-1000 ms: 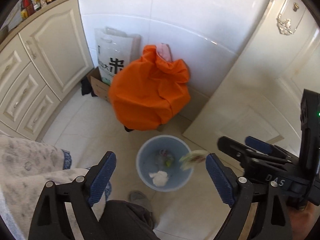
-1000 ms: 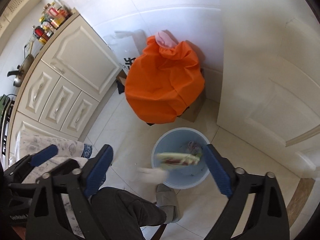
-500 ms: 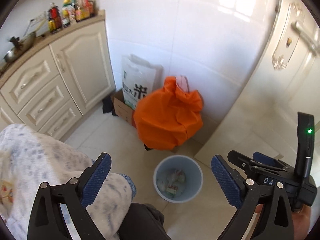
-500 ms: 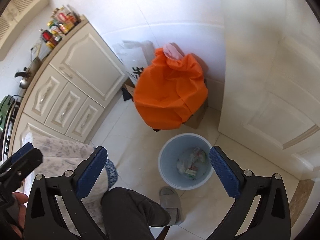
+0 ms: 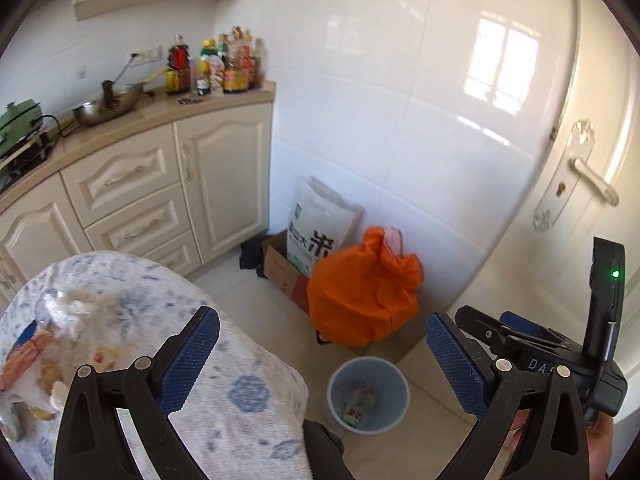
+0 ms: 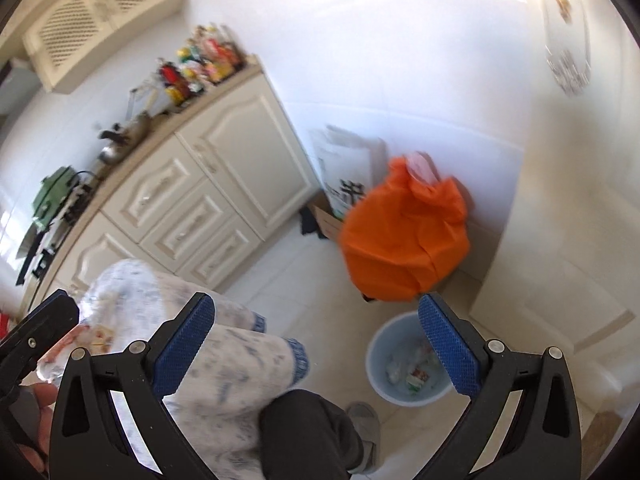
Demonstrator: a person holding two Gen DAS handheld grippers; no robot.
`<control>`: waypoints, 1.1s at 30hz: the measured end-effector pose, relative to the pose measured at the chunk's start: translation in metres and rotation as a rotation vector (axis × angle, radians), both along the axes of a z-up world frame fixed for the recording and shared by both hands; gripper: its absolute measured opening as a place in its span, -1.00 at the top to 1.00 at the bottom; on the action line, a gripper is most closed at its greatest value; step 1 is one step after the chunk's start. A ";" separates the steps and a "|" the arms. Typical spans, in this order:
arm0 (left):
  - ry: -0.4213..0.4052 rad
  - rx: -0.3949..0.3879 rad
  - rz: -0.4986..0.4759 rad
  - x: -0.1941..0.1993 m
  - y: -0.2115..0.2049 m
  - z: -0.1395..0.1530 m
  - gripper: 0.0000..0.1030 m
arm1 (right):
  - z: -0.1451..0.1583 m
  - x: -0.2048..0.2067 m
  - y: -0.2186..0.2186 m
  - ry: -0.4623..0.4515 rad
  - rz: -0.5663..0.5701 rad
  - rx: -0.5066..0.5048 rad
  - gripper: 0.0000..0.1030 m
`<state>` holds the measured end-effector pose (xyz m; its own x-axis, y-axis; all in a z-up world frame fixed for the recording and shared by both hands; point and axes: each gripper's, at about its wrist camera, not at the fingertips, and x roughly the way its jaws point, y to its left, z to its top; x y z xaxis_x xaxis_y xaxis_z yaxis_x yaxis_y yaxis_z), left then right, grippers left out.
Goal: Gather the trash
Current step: 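Bring both tools back to the table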
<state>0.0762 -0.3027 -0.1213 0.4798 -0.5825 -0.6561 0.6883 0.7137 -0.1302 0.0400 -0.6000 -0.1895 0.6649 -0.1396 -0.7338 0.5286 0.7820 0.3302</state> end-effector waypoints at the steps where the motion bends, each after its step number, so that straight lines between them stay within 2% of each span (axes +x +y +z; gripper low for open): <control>1: -0.011 -0.013 0.015 -0.003 0.015 0.008 -0.97 | 0.009 0.005 0.010 -0.016 0.022 -0.011 -1.00; 10: -0.093 -0.082 0.158 -0.024 0.113 0.046 -0.97 | 0.058 0.033 0.085 -0.100 0.190 -0.066 -1.00; 19: -0.167 -0.118 0.315 -0.054 0.193 0.072 -0.97 | 0.084 0.054 0.156 -0.154 0.348 -0.105 -1.00; 27: -0.210 -0.138 0.470 -0.079 0.259 0.078 -0.97 | 0.100 0.073 0.220 -0.193 0.494 -0.156 -1.00; 33: -0.202 -0.122 0.574 -0.087 0.294 0.066 -0.97 | 0.102 0.089 0.271 -0.202 0.606 -0.197 -1.00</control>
<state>-0.0109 -0.0089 -0.0556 0.8467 -0.2598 -0.4644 0.2189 0.9655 -0.1411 0.1293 -0.3292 -0.0872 0.7899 0.1830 -0.5854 -0.0804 0.9771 0.1970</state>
